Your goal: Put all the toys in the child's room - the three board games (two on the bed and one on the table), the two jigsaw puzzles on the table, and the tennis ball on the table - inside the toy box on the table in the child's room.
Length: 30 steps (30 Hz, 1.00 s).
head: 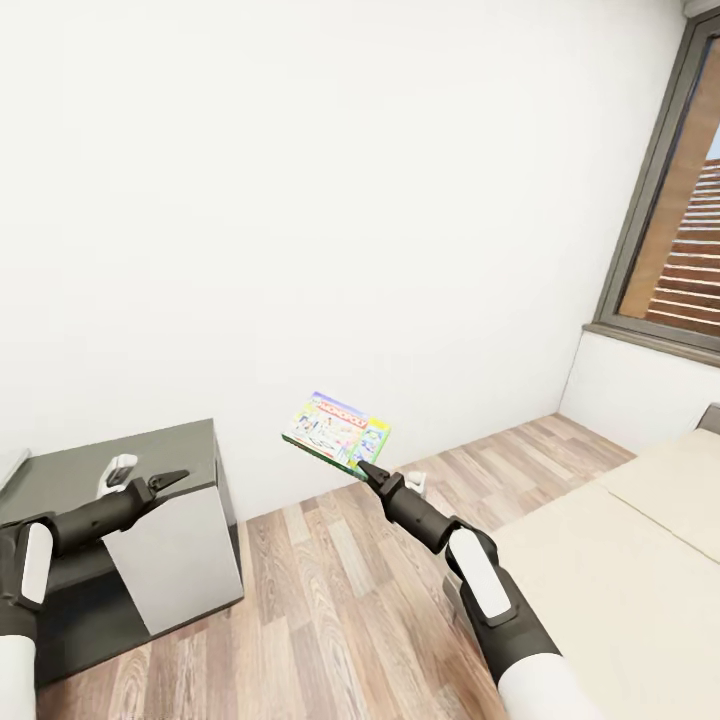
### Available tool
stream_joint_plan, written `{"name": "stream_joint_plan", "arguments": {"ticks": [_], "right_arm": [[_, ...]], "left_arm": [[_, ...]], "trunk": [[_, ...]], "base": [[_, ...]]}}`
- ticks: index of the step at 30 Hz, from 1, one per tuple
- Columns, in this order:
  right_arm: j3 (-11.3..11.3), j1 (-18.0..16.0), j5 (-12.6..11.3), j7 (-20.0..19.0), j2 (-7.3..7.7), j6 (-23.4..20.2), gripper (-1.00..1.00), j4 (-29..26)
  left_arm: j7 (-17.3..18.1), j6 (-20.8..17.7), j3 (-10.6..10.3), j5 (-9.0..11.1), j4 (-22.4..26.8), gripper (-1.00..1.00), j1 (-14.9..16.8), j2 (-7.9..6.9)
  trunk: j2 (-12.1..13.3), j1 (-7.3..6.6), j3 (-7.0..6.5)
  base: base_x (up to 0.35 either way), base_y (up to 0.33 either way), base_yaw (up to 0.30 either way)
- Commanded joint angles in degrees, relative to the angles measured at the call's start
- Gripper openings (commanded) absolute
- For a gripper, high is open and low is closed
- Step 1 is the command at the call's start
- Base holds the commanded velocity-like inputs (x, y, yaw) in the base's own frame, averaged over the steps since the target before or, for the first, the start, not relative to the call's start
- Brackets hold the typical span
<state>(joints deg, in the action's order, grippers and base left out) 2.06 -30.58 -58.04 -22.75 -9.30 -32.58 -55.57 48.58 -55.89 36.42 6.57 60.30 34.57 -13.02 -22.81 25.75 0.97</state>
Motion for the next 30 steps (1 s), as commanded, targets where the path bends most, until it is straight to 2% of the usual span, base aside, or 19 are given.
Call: {"name": "stream_joint_plan", "arguments": {"ticks": [1, 9, 14, 21, 30], "right_arm": [[-0.05, -0.04, -0.3, -0.01, -0.01, -0.29, -1.0, -0.03], [0.0, -0.04, -0.12, 0.02, -0.01, -0.3, -1.0, -0.1], [0.22, -0.04, -0.13, -0.01, -0.02, -0.31, -1.0, -0.86], [0.54, -0.05, 0.11, -0.02, -0.02, -0.36, -1.0, -1.96], [0.57, -0.03, 0.12, -0.02, -0.02, -0.37, -1.0, -1.92]], "left_arm": [[0.02, -0.37, 0.06, 0.2, 0.0, 1.0, 0.06, 0.01], [0.02, -0.29, 0.12, 0.19, 0.0, 1.0, 0.06, 0.01], [0.02, -0.27, 0.13, 0.25, 0.0, 1.0, 0.06, 0.01], [0.02, -0.27, 0.13, 0.28, 0.0, 1.0, 0.06, 0.01], [0.02, -0.27, 0.14, 0.28, 0.0, 1.0, 0.06, -0.04]], "trunk": [[-0.11, 0.03, 0.1], [-0.11, 0.03, 0.1], [-0.11, 0.03, 0.1], [-0.11, 0.03, 0.1], [-0.11, 0.03, 0.1]], "base": [[0.0, -0.128, 0.288], [0.0, -0.031, 0.287], [0.02, -0.002, 0.089], [0.237, -0.029, 0.047], [0.15, -0.103, 0.258]]}}
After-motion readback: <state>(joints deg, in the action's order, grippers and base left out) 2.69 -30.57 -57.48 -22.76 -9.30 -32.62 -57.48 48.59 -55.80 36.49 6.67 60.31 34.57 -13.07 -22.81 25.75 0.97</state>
